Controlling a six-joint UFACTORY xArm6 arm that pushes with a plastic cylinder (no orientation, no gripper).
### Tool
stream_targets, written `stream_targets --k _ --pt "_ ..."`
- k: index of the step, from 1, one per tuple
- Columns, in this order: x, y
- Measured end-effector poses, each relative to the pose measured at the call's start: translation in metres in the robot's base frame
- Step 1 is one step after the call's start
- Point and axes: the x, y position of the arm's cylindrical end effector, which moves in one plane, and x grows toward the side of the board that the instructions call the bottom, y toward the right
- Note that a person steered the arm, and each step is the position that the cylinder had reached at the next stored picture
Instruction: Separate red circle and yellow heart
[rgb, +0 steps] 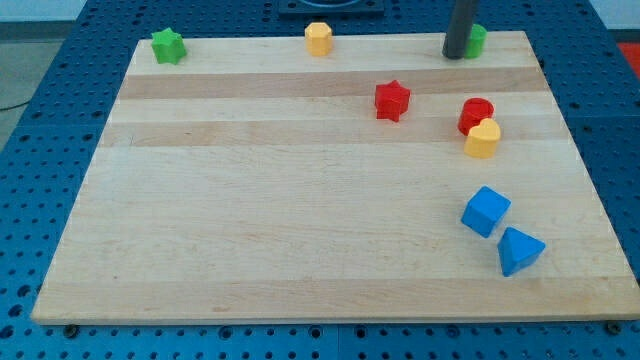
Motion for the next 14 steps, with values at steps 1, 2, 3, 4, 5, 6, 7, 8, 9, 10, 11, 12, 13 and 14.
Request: stream_targets --k 1,2,3,4,5,6,7,8,9,10,11,12,13,14 --pt "-0.003 0.005" --pt "-0.006 0.007" --pt "-0.001 0.006" --pt "0.018 -0.024" --pt "0.02 -0.062" --pt "0.02 -0.071" --pt "0.02 -0.075" --pt "0.02 -0.078" --pt "0.02 -0.078" --pt "0.02 -0.071" --pt "0.023 -0.046" --pt "0.051 -0.03" --pt "0.082 -0.004" --pt "0.086 0.024"
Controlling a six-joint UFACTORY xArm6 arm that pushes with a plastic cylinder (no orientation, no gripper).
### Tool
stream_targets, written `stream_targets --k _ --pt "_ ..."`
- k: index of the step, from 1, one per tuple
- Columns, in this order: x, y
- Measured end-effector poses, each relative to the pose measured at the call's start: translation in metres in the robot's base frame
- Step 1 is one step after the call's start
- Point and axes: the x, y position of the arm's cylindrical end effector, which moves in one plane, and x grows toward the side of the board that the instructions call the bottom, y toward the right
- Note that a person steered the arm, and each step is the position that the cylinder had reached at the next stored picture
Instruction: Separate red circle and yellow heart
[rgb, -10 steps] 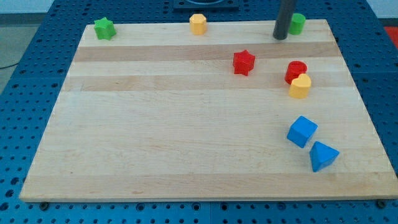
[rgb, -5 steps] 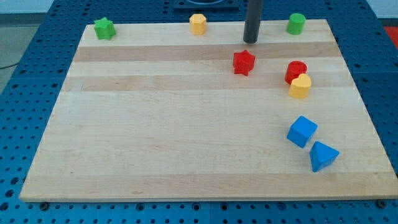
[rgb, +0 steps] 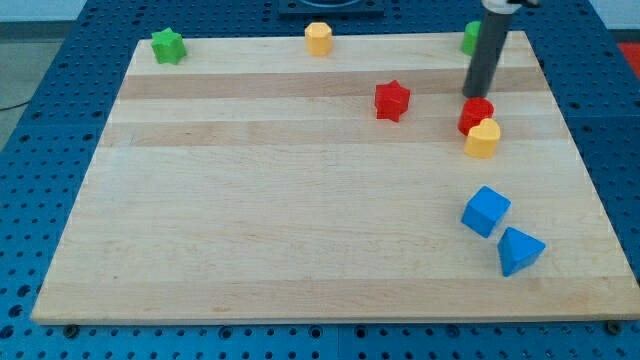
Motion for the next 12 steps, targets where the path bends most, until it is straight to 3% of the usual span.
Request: stream_targets --k 2,5,7,10,12 --pt "0.027 0.02" --pt "0.043 -0.012" --pt "0.084 -0.012" --pt "0.066 -0.013" --pt "0.079 -0.033"
